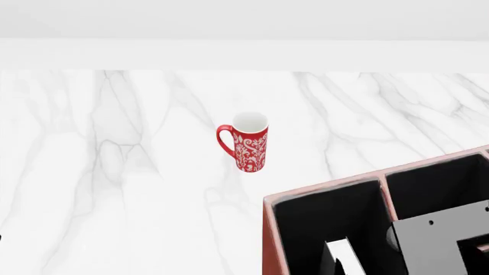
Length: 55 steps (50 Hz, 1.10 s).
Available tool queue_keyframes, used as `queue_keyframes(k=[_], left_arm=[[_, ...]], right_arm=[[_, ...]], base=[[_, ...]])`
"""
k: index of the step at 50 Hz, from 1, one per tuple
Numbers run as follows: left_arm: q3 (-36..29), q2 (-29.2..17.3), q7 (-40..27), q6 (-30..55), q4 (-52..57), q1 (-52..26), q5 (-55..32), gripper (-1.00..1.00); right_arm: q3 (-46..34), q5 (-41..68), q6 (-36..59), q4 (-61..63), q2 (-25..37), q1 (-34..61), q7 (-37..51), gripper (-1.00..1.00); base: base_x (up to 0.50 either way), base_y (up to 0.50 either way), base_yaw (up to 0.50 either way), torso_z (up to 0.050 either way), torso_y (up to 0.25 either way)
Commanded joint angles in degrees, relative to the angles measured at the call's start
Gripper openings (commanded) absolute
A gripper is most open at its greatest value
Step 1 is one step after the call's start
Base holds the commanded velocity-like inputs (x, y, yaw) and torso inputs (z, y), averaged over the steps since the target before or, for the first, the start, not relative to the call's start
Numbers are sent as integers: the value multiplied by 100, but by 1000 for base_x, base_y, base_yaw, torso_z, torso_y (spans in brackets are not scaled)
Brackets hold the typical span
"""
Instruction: Pick up the book and place it in the left compartment of the caddy.
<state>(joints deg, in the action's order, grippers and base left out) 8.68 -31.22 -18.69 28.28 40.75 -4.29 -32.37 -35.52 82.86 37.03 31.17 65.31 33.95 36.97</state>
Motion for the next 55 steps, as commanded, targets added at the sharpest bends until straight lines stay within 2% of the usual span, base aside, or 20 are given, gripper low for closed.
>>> queue_keyframes(k=[1, 14, 20, 29, 55], left_arm=[[12, -15, -11, -9, 22, 16, -21, 100], [81, -39, -36, 6, 135, 68, -119, 100], [102, -50, -39, -16, 168, 90, -126, 100], [134, -67, -65, -25, 218, 109, -142, 100], [224, -119, -99, -46, 460, 244, -263, 100]], right_arm=[[279, 344, -36, 427, 105, 309, 433, 100], [708, 810, -321, 1207, 133, 727, 1256, 100], [849, 960, -416, 1439, 109, 906, 1368, 100], [1179, 946, -935, 1863, 233, 707, 1734, 100], [1435, 722, -1065, 2501, 232, 863, 2398, 100]], base=[[0, 0, 0, 0, 0], [0, 0, 0, 0, 0], [0, 0, 0, 0, 0], [0, 0, 0, 0, 0], [0, 0, 0, 0, 0]])
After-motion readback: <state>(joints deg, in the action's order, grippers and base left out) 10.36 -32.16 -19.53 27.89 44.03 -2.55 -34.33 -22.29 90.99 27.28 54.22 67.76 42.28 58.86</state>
